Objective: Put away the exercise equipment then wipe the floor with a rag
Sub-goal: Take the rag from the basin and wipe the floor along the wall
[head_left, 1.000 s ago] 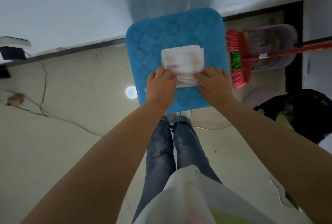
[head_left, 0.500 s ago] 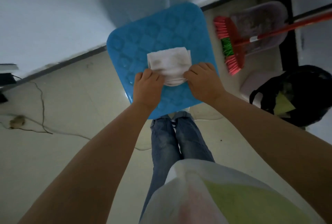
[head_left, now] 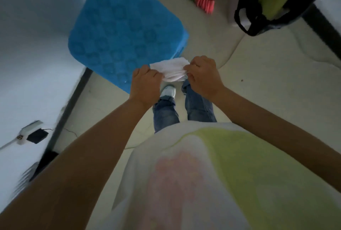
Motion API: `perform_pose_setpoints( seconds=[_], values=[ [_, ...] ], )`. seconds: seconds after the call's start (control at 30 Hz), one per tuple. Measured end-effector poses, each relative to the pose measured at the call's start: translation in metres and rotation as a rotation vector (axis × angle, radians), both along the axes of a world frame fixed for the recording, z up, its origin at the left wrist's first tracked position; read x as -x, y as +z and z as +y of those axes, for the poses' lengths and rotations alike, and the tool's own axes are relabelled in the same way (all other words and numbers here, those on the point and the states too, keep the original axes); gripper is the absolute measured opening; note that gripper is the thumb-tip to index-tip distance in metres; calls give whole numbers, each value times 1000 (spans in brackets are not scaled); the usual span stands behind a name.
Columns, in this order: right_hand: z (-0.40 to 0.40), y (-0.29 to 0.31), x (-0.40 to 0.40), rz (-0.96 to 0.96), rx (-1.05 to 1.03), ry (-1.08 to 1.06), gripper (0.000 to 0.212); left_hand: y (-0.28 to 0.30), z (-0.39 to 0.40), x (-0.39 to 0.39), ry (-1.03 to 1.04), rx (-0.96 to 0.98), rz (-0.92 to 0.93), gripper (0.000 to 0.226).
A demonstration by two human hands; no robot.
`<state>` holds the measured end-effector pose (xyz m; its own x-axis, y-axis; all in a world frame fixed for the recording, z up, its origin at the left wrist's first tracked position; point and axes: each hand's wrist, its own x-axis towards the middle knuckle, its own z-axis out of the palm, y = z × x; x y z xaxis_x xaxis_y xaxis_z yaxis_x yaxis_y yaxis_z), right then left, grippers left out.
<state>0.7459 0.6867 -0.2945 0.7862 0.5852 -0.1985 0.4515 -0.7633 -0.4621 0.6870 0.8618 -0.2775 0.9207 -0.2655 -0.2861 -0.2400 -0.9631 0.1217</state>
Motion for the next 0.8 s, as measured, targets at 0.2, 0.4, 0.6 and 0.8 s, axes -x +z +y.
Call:
perform_pose_setpoints(
  seconds=[0.2, 0.4, 0.6, 0.8],
  values=[
    [-65, 11, 78, 69, 55, -445, 35, 4, -61, -5, -390, 22, 111, 32],
    [-132, 12, 173, 464, 191, -886, 32, -7, -160, 10, -676, -4, 320, 22],
    [-200, 10, 258, 533, 103, -1312, 32, -5, -279, 47, -1201, -2, 308, 35],
    [-278, 17, 338, 331, -59, -1682, 22, -2, -408, 103, -1478, -32, 285, 34]
  ],
)
